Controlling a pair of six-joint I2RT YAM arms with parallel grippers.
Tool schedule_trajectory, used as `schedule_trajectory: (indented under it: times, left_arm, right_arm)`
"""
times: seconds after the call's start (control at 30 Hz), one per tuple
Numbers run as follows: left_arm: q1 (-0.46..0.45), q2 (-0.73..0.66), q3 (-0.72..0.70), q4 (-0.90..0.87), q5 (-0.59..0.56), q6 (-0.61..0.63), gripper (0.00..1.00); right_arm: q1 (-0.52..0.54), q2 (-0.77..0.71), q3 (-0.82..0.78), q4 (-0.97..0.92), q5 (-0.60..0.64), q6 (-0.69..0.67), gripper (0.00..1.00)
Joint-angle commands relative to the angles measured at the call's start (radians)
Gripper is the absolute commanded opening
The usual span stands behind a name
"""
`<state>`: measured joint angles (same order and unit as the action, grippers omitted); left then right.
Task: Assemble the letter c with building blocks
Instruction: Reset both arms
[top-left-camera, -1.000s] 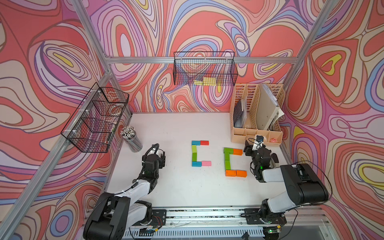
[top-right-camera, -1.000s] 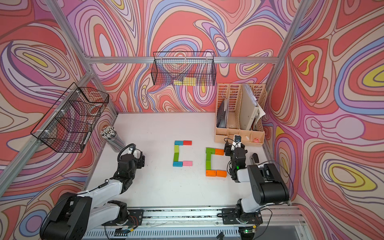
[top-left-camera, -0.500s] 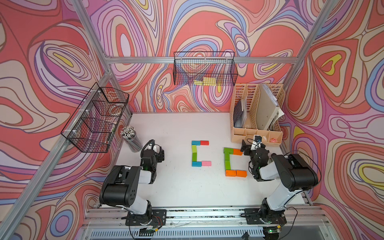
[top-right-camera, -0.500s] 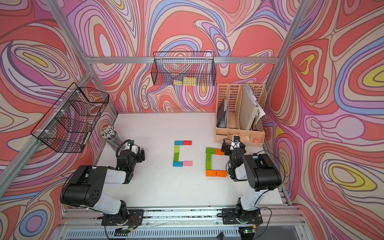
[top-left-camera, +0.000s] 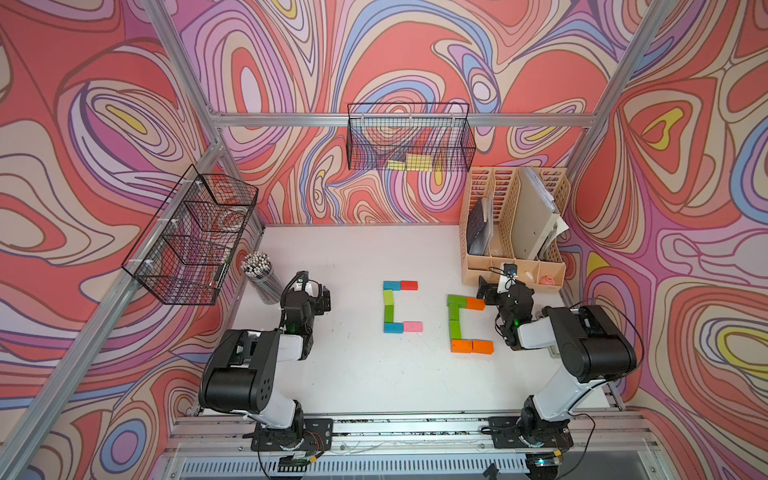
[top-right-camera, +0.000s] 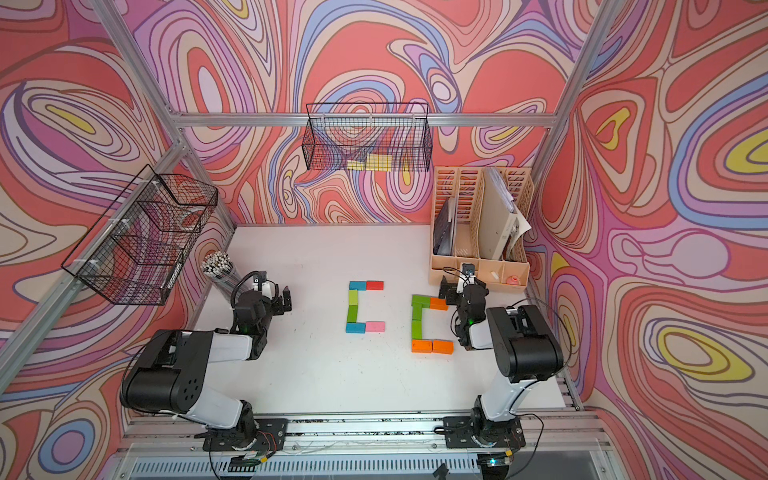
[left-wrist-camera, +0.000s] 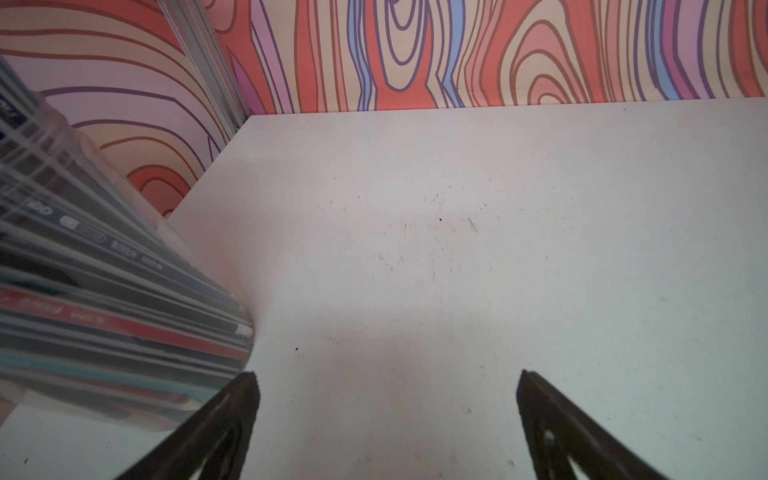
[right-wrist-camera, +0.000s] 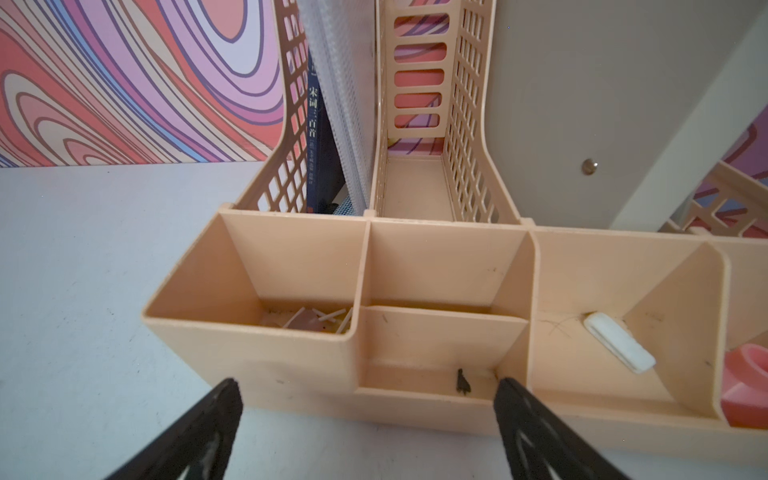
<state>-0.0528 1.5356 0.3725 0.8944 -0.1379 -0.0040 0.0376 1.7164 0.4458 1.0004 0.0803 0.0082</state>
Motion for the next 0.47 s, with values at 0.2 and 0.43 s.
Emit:
schedule_trajectory:
  times: [0.2, 0.43]
  left_arm:
    - [0.004, 0.004, -0.006, 0.015, 0.003, -0.001, 0.99]
    - [0.004, 0.002, -0.011, 0.023, 0.015, 0.003, 0.99]
  right_arm:
    - [-0.008, -0.015, 0.005, -0.014, -0.009, -0.008, 0.98]
    - [-0.008, -0.015, 0.006, -0.014, -0.009, -0.008, 0.98]
